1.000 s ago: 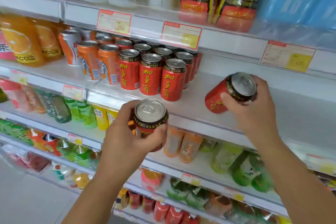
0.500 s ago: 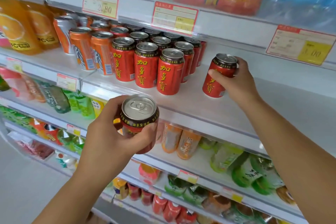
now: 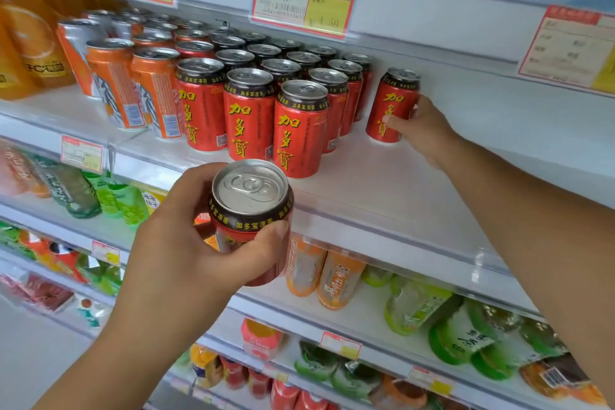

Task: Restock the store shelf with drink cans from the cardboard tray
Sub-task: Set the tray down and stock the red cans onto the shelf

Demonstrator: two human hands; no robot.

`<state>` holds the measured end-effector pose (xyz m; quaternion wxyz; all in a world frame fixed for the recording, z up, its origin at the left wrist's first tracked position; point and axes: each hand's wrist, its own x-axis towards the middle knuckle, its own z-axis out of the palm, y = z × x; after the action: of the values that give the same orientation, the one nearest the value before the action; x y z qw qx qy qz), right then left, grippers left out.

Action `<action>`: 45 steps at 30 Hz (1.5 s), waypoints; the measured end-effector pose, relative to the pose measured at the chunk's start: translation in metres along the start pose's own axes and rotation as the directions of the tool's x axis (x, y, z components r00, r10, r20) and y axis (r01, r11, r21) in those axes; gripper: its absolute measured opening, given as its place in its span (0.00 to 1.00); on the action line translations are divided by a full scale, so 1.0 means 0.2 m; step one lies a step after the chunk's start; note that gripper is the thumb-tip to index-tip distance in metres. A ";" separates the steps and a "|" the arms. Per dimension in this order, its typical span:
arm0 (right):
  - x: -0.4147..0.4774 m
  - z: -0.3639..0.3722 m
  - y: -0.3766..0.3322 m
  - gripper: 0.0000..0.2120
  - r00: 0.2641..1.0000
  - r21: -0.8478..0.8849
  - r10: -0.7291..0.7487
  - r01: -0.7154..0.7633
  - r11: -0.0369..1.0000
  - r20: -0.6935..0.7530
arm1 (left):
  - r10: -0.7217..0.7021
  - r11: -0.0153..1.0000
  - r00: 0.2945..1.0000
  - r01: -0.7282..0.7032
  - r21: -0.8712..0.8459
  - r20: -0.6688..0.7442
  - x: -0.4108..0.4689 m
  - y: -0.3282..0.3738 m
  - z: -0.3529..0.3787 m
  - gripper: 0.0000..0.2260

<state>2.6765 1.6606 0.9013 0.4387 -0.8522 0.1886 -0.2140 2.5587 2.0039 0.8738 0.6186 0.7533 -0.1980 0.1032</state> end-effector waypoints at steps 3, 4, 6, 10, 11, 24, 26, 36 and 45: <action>0.07 0.03 0.01 0.30 0.999 -0.027 -0.017 0.016 1.000 -0.042 | -0.002 1.000 1.000 0.002 -0.019 0.000 0.02 0.00 0.01 0.23; 0.09 0.04 0.02 0.30 0.998 -0.031 -0.021 0.020 0.999 -0.054 | -0.003 1.000 1.000 0.003 -0.019 0.000 0.03 0.00 0.01 0.22; 0.12 0.06 0.03 0.29 0.997 -0.031 -0.033 0.031 0.999 -0.074 | 0.007 1.000 1.000 -0.007 -0.018 0.002 0.04 0.00 0.02 0.22; 0.14 0.08 0.02 0.29 0.995 -0.022 -0.018 0.015 1.000 -0.103 | 0.032 0.999 0.999 -0.032 0.002 0.004 0.08 0.01 0.06 0.21; 0.14 0.08 0.02 0.30 0.995 -0.015 -0.008 0.007 1.000 -0.097 | 0.036 0.999 0.999 -0.036 0.008 0.005 0.08 0.02 0.07 0.20; -0.77 -0.04 -0.24 0.42 0.816 0.183 -0.387 0.341 0.922 0.429 | 0.111 0.993 0.993 -0.109 -0.047 0.032 0.25 0.18 0.30 0.20; -0.82 -0.02 -0.26 0.42 0.820 0.273 -0.417 0.330 0.904 0.391 | 0.119 0.991 0.993 -0.118 -0.057 0.008 0.29 0.19 0.37 0.22; -0.52 -0.03 -0.14 0.35 0.985 0.154 -0.161 0.151 0.976 0.055 | 0.210 0.864 0.944 -0.300 0.405 0.254 0.31 -0.07 0.38 0.24; -0.22 0.07 -0.05 0.36 0.989 -0.040 -0.125 0.122 0.992 -0.079 | 0.414 0.718 0.853 -0.520 0.463 0.316 0.29 -0.33 0.34 0.22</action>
<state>2.6479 1.6977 0.8935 0.4015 -0.8603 0.1568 -0.2721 2.6324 1.9379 0.8226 0.3164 0.8257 -0.4037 0.2349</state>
